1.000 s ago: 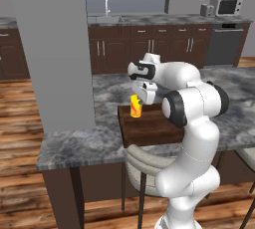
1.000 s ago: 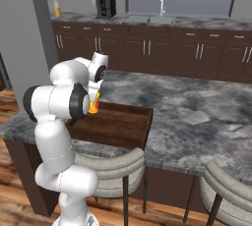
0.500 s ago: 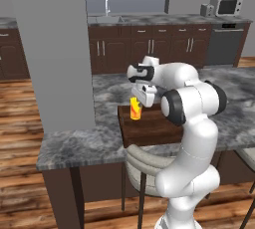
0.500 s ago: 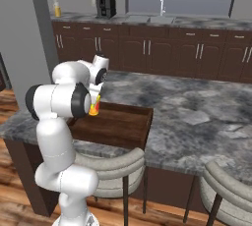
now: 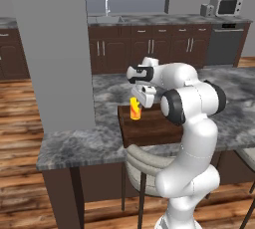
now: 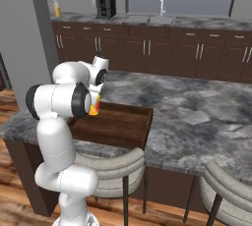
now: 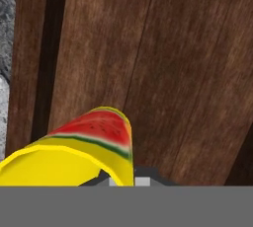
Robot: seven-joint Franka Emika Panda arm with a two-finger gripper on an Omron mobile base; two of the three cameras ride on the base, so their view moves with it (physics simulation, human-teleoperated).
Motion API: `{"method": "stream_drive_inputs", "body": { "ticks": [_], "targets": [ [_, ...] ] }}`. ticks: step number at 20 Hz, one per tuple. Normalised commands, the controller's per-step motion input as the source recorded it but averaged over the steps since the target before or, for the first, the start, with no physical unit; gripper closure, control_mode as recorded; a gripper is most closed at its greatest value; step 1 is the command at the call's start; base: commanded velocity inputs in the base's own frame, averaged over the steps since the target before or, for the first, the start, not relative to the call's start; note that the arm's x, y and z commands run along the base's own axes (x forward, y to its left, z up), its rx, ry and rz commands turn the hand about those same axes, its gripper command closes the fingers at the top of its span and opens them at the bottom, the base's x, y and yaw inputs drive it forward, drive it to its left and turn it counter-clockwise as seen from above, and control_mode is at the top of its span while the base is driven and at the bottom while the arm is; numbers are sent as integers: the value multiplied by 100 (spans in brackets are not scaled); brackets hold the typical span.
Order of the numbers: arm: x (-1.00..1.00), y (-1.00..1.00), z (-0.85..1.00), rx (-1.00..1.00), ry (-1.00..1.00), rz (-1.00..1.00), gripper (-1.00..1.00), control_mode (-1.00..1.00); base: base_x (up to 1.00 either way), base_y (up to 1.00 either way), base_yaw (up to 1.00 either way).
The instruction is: There is a tray on the dining counter. Grab the cup, mug, and pitcher and place them on the tray. The pitcher may be placed next to the tray if it cannot fit the tray.
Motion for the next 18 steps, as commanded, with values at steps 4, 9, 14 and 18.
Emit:
{"method": "stream_drive_inputs", "body": {
  "ticks": [4, 9, 14, 18],
  "targets": [
    [0, 0, 0, 0, 0, 0, 100, -100, 0, 0, 0],
    [0, 0, 0, 0, 0, 0, 100, -100, 0, 0, 0],
    [0, 0, 0, 0, 0, 0, -100, -100, 0, 0, 0],
    [0, 0, 0, 0, 0, 0, -100, -100, 0, 0, 0]
  ]
}}
